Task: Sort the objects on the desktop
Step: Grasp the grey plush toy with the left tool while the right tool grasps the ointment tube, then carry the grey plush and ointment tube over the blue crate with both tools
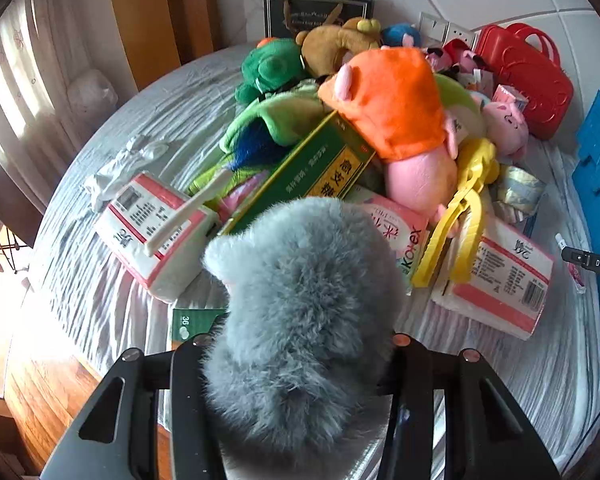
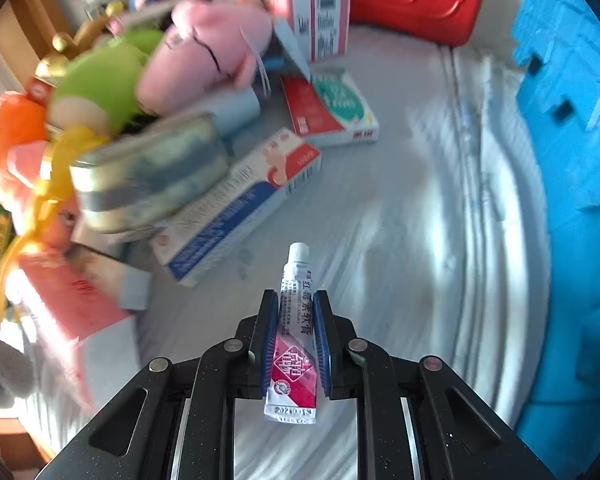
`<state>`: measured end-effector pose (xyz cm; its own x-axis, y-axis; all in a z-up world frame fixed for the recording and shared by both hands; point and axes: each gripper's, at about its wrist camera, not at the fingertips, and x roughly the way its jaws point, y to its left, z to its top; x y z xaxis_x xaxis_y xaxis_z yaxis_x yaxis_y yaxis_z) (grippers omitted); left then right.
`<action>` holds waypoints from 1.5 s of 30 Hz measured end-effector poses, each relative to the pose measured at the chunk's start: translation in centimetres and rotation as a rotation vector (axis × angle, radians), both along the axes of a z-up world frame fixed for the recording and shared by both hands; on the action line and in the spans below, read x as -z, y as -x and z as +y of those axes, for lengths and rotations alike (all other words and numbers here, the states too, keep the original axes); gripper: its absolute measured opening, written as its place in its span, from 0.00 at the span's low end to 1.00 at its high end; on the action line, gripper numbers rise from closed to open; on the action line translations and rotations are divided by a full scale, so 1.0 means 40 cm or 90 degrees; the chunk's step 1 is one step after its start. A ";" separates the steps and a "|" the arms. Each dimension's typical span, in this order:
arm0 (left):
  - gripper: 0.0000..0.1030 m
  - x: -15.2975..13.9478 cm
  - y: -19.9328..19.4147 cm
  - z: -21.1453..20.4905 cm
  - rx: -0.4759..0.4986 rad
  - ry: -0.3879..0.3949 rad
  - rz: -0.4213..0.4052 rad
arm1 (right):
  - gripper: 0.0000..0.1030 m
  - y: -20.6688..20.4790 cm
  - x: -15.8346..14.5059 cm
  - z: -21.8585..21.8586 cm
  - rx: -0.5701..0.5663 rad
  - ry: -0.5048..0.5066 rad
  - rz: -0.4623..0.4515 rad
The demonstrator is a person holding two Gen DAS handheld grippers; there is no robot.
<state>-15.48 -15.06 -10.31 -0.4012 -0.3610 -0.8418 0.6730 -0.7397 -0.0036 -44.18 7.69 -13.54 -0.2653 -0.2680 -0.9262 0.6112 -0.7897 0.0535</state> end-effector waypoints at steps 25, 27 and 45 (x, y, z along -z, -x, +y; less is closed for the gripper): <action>0.44 -0.413 0.089 0.355 0.233 0.152 0.257 | 0.17 -0.320 -0.598 0.286 0.057 0.242 0.326; 0.44 -0.437 0.120 0.406 0.263 0.153 0.270 | 0.17 -0.319 -0.632 0.323 0.072 0.246 0.346; 0.44 -0.685 0.550 1.021 0.400 0.186 0.369 | 0.17 -0.035 -0.804 0.829 0.157 0.238 0.436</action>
<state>-37.47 25.78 17.07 -0.9292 -0.0998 -0.3558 0.0959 -0.9950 0.0286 -42.79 40.86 18.62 -0.8314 -0.3871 -0.3985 0.4152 -0.9096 0.0173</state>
